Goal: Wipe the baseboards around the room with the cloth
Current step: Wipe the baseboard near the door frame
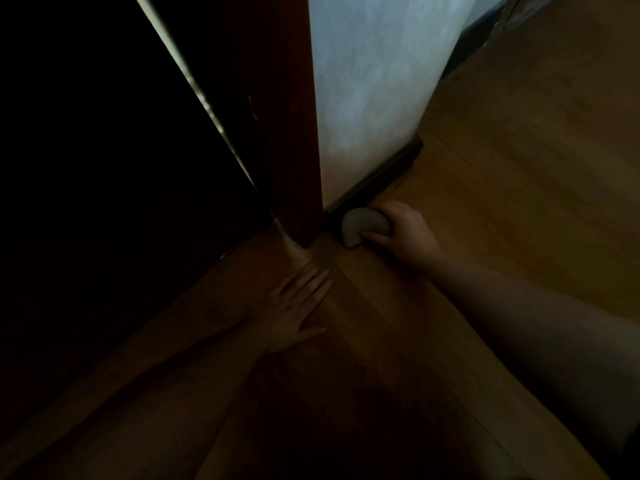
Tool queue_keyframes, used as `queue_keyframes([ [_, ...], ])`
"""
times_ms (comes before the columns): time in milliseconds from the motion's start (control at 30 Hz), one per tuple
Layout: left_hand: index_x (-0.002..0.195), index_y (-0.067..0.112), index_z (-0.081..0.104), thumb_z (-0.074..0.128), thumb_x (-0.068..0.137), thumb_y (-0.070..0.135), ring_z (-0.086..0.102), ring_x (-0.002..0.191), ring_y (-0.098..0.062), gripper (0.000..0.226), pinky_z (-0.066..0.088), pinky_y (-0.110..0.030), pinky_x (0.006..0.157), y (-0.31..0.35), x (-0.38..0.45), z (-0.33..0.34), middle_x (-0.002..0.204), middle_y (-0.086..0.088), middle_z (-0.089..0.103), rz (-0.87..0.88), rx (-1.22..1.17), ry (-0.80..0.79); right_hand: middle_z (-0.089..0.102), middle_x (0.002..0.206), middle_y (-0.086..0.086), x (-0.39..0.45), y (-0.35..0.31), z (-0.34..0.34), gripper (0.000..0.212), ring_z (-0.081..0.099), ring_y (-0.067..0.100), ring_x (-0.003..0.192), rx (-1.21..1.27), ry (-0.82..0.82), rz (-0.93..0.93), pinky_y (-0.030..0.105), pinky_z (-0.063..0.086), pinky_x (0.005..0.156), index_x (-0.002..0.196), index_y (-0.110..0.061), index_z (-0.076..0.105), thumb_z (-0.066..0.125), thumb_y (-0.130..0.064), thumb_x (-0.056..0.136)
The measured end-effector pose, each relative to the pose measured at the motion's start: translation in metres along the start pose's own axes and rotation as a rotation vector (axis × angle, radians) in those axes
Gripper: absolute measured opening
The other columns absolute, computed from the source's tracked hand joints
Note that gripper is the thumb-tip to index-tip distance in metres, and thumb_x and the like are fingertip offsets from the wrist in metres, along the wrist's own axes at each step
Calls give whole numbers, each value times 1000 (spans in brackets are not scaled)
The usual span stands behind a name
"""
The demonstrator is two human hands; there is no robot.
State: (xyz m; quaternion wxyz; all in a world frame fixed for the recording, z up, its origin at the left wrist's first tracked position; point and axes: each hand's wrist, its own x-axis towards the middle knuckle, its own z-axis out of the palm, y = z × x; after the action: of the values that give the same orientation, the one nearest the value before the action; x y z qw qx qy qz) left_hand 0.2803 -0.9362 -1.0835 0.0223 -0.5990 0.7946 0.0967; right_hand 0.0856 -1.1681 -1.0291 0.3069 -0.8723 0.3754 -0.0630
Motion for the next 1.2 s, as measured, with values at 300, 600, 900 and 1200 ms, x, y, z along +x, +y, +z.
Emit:
queue_keyframes([
  [300, 157, 15, 23, 37, 96, 66, 16, 151, -21, 81, 16, -41, 118, -2, 0, 4, 165, -5, 13, 9, 26, 42, 54, 120, 11, 21, 50, -57, 43, 53, 26, 111, 141, 395, 459, 34, 44, 88, 121, -10, 54, 71, -31, 87],
  [600, 156, 14, 25, 39, 94, 66, 20, 150, -22, 82, 22, -42, 116, -1, 1, 3, 165, -6, 16, 8, 56, 46, 53, 130, 10, 30, 49, -57, 52, 52, 25, 118, 213, 478, 485, 30, 41, 95, 134, -11, 52, 69, -29, 88],
  [900, 156, 14, 26, 35, 96, 66, 19, 151, -21, 80, 20, -41, 117, 0, 2, 3, 165, -4, 15, 6, 40, 37, 57, 138, 2, 19, 10, -28, 58, 54, 20, 123, 325, 491, 451, 34, 46, 103, 145, -20, 45, 65, -31, 92],
  [1200, 156, 13, 26, 29, 97, 66, 18, 151, -23, 79, 17, -41, 119, -1, 2, -1, 164, -6, 16, 10, 49, 21, 54, 142, 4, -9, -28, 10, 62, 52, 20, 126, 327, 375, 355, 36, 45, 105, 145, -17, 45, 68, -29, 90],
])
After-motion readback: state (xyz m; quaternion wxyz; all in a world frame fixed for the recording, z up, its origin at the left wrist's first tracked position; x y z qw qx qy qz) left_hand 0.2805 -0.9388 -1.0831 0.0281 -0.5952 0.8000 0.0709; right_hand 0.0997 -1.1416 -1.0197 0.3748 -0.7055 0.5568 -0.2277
